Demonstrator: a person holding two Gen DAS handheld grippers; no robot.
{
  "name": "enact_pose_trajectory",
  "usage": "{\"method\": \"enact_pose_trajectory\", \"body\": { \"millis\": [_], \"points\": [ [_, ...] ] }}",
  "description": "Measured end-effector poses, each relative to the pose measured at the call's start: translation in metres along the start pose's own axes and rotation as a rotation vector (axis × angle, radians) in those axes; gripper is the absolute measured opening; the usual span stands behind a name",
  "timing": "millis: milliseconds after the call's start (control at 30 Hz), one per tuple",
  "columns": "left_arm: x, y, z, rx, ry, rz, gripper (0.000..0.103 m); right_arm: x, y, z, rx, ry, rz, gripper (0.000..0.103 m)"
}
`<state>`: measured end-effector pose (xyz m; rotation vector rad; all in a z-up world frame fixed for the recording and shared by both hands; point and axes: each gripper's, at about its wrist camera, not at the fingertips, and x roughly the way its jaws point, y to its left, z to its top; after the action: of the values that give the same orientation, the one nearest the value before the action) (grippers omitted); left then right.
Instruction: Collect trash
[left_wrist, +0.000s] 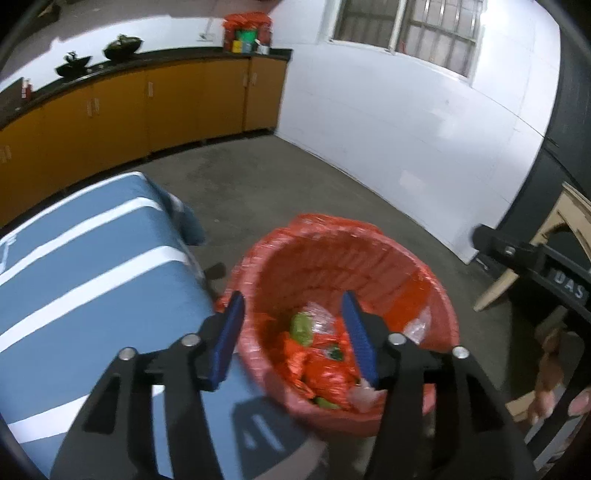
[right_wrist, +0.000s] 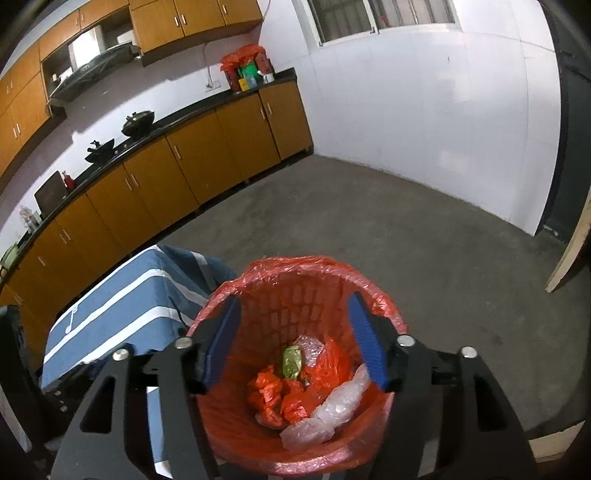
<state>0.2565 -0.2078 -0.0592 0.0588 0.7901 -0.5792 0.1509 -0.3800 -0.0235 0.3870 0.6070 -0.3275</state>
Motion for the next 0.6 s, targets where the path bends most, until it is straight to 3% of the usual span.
{"method": "enact_pose_trajectory", "body": {
  "millis": [100, 300, 467, 600],
  "points": [
    [-0.019, 0.012, -0.001, -0.017, -0.042, 0.046, 0.073, -0.016, 0.004, -0.005, -0.032, -0.048, -0.033, 0.083],
    [-0.072, 0.031, -0.015, -0.043, -0.151, 0.135, 0.091, -0.045, 0.019, -0.016, -0.117, -0.154, -0.108, 0.092],
    [-0.112, 0.042, -0.033, -0.053, -0.206, 0.199, 0.099, -0.072, 0.035, -0.032, -0.191, -0.233, -0.115, 0.098],
    [-0.142, 0.044, -0.049, -0.054, -0.255, 0.276, 0.099, -0.087, 0.045, -0.042, -0.232, -0.255, -0.122, 0.101]
  ]
}}
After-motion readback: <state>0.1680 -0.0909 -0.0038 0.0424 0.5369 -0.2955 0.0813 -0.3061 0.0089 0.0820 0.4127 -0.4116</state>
